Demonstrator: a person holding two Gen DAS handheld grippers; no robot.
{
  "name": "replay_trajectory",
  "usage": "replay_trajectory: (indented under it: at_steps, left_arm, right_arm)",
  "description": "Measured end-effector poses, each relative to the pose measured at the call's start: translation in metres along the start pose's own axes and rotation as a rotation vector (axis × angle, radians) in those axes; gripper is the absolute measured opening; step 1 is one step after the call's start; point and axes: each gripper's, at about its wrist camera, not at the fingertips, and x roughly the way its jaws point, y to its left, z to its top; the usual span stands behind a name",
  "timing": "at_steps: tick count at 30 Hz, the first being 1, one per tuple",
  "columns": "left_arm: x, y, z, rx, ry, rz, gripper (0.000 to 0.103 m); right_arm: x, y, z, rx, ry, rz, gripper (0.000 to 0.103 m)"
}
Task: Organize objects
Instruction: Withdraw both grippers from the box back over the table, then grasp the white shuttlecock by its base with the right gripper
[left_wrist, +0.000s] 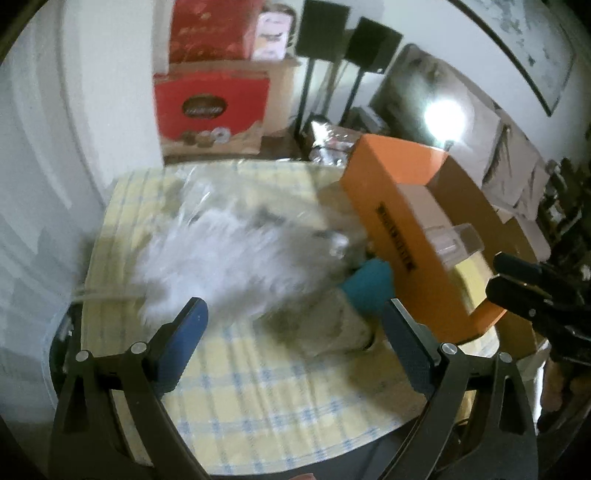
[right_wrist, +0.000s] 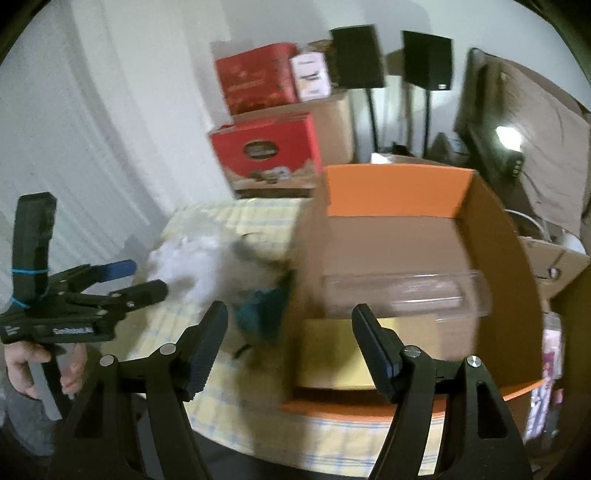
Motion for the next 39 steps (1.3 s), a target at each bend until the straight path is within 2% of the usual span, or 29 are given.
replay_trajectory:
  at_steps: [9, 14, 19, 23, 29, 33, 36, 39]
  left_arm:
    - [-0.008, 0.049, -0.027, -0.076, -0.013, 0.040, 0.094]
    - [-0.013, 0.063, -0.038, -0.074, -0.040, 0.093, 0.094]
    - [-0.011, 0.074, -0.046, -0.073, -0.034, 0.101, 0.094]
    - [-0.004, 0.075, -0.051, -0.053, -0.012, 0.074, 0.094]
    - [-0.001, 0.081, -0.054, -0.080, -0.018, 0.055, 0.094]
    - [0.001, 0.085, -0.054, -0.092, -0.019, 0.036, 0.094]
    - [0.004, 0.087, -0.054, -0.092, -0.011, 0.010, 0.094]
    - [0.006, 0.085, -0.055, -0.085, -0.005, 0.001, 0.094]
  right_arm:
    - [0.037, 0.055, -0.020, -0.093, 0.053, 0.036, 0.072]
    - [0.059, 0.069, -0.031, -0.127, 0.084, 0.020, 0.071]
    - [0.079, 0.074, -0.038, -0.146, 0.111, -0.011, 0.071]
    - [0.090, 0.080, -0.043, -0.182, 0.127, -0.047, 0.071]
    - [0.104, 0.085, -0.047, -0.233, 0.167, -0.089, 0.071]
    - [0.115, 0.085, -0.049, -0.243, 0.201, -0.090, 0.071]
    - [0.124, 0.085, -0.049, -0.219, 0.226, -0.057, 0.071]
    - [0.132, 0.085, -0.048, -0.228, 0.237, -0.075, 0.072]
